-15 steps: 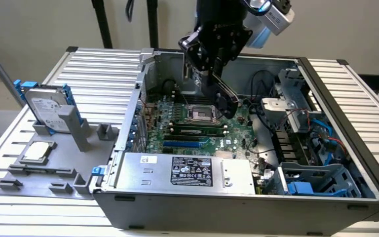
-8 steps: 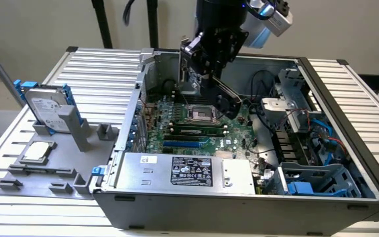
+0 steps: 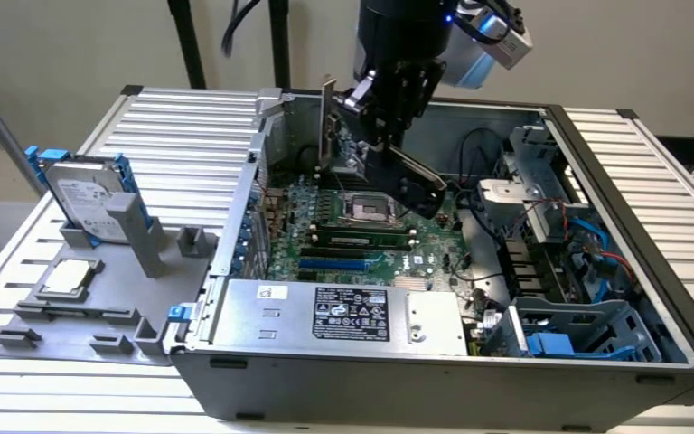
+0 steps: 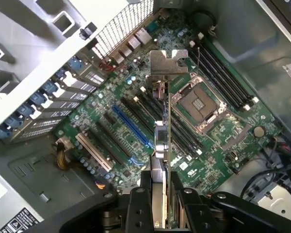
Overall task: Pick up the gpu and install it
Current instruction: 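Insert the gpu into the slot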
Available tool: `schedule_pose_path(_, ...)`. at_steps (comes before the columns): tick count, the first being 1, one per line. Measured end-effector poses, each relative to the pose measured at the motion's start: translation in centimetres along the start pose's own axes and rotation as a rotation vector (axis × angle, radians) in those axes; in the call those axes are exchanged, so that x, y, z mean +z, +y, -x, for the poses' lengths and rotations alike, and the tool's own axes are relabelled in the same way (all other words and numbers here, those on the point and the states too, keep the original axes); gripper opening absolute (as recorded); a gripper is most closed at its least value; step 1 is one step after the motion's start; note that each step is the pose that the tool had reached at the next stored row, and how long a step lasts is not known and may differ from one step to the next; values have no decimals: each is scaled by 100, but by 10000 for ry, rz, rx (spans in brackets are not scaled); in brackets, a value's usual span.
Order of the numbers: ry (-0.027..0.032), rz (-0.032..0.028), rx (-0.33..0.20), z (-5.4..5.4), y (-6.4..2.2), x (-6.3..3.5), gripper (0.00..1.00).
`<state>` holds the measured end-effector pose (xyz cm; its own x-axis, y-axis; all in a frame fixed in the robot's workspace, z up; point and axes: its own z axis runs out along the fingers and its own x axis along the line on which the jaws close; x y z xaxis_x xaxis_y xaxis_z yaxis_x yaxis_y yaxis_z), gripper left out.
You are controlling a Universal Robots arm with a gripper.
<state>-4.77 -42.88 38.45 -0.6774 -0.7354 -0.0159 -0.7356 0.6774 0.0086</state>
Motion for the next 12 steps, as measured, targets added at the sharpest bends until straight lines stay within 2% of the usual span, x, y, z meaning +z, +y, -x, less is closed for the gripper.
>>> schedule_pose_path(7,11,20,-1264,-1,-1,64,27)
schedule_pose_path(10,20,38,-2380,-2,-1,121,27)
schedule_pose_path(12,23,44,-2756,-2,-1,140,27)
